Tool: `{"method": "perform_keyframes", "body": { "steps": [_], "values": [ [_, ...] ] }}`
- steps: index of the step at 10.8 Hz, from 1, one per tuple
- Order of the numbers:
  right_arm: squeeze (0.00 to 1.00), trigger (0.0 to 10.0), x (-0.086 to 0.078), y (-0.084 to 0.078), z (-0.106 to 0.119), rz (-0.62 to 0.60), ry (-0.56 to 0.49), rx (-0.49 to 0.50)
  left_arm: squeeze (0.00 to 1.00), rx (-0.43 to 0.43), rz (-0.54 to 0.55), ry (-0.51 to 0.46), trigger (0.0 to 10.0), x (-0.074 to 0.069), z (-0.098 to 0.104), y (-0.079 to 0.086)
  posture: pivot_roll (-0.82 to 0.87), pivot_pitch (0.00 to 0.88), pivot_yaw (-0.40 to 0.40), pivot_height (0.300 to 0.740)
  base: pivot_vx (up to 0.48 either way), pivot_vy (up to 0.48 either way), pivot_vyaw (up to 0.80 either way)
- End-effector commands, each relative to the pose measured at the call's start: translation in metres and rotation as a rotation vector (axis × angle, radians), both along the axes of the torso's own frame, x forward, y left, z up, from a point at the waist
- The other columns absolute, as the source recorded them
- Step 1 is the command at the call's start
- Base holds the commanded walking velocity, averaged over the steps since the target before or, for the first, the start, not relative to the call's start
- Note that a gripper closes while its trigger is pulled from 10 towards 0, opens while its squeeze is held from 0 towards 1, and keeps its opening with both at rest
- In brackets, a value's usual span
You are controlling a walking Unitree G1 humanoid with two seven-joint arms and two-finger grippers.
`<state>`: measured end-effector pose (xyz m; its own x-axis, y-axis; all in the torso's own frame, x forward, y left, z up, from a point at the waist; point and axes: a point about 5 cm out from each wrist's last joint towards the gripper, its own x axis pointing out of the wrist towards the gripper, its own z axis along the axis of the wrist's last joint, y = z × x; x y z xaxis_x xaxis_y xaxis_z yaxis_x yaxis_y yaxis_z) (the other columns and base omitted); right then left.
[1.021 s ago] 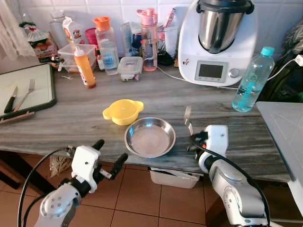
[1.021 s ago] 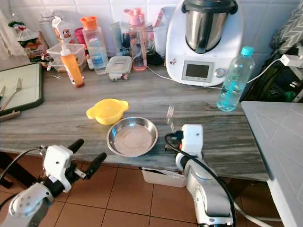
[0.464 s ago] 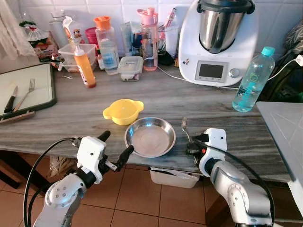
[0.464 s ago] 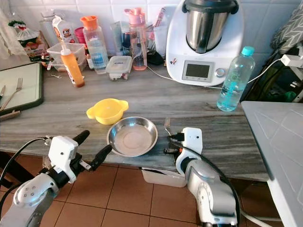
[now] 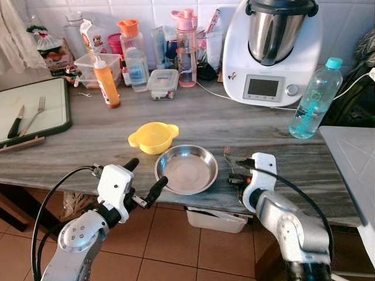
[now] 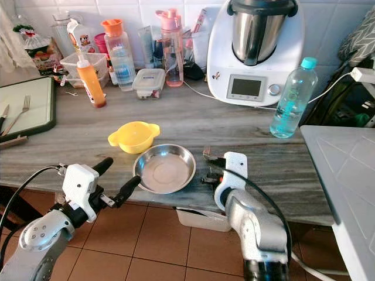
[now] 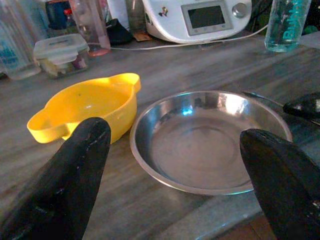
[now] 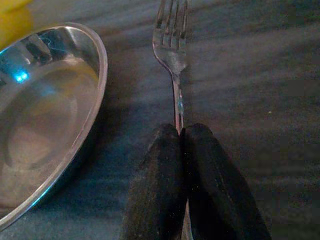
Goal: Setting the table
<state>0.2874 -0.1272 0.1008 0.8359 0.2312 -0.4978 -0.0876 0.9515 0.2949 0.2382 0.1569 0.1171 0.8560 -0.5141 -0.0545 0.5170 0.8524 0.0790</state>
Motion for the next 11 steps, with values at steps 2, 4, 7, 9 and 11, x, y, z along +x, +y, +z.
{"method": "perform_keyframes", "body": {
  "steps": [2,4,7,9,11],
  "values": [
    [0.00,10.0,0.006,0.003,-0.006,-0.025,0.063,-0.016,0.00,0.007,-0.008,0.015,10.0,0.003,-0.006,0.000,0.05,0.000,0.039,0.740,0.000,0.000,0.00],
    [0.00,10.0,0.010,0.007,-0.006,-0.046,0.079,-0.008,0.00,0.009,-0.007,0.018,10.0,0.003,-0.008,0.000,0.05,0.000,0.038,0.740,0.000,0.000,0.00],
    [0.78,10.0,0.013,0.011,-0.004,-0.060,0.100,0.021,0.00,0.010,-0.011,0.032,10.0,0.003,-0.016,0.000,0.05,0.000,0.037,0.740,0.000,0.000,0.00],
    [0.99,10.0,0.013,0.011,-0.005,-0.063,0.109,0.024,0.00,0.010,-0.012,0.037,10.0,0.002,-0.019,-0.001,0.06,0.000,0.037,0.740,0.000,0.000,0.00],
    [1.00,10.0,0.012,0.010,-0.006,-0.065,0.114,0.022,0.00,0.011,-0.014,0.038,10.0,0.003,-0.022,-0.002,0.06,0.000,0.037,0.740,0.000,0.000,0.00]
  ]
}}
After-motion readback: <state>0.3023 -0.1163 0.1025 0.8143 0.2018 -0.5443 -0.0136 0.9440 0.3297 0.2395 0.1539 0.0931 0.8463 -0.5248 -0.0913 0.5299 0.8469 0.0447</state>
